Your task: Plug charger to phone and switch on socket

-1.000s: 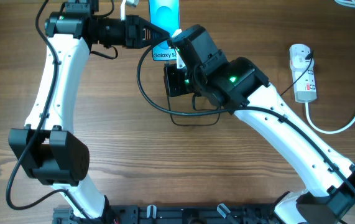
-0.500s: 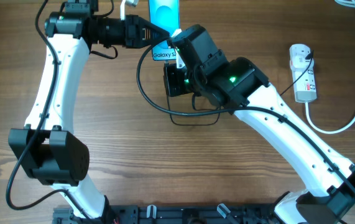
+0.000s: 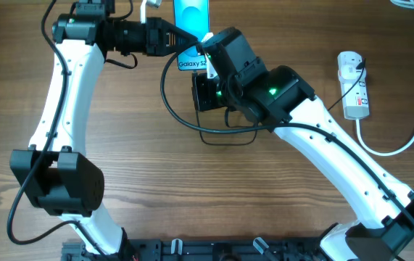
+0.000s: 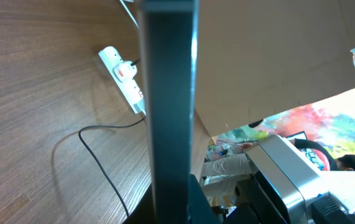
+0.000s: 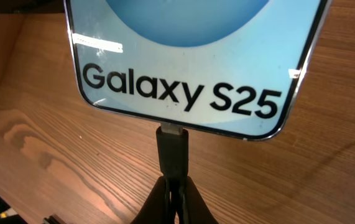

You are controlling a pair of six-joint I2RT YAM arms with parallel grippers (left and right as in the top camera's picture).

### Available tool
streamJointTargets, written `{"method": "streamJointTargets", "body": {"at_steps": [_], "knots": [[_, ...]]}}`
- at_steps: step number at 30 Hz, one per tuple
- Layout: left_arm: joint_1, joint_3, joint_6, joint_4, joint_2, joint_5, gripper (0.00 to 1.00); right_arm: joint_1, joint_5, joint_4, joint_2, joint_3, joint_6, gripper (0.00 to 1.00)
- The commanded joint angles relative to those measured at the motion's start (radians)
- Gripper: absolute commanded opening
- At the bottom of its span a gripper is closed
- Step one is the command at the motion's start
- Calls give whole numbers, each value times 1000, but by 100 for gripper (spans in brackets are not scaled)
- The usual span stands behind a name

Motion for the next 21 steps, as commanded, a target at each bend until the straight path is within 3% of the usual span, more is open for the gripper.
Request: {"method": "streamJointTargets", "body": {"at_steps": [1, 21], "knots": [[-3, 8, 24, -1, -5, 49, 4, -14, 10, 7, -12, 33, 1, 4], [-4, 8, 27, -24, -5, 49, 4, -28, 12, 51, -12, 58, -27, 4]]}}
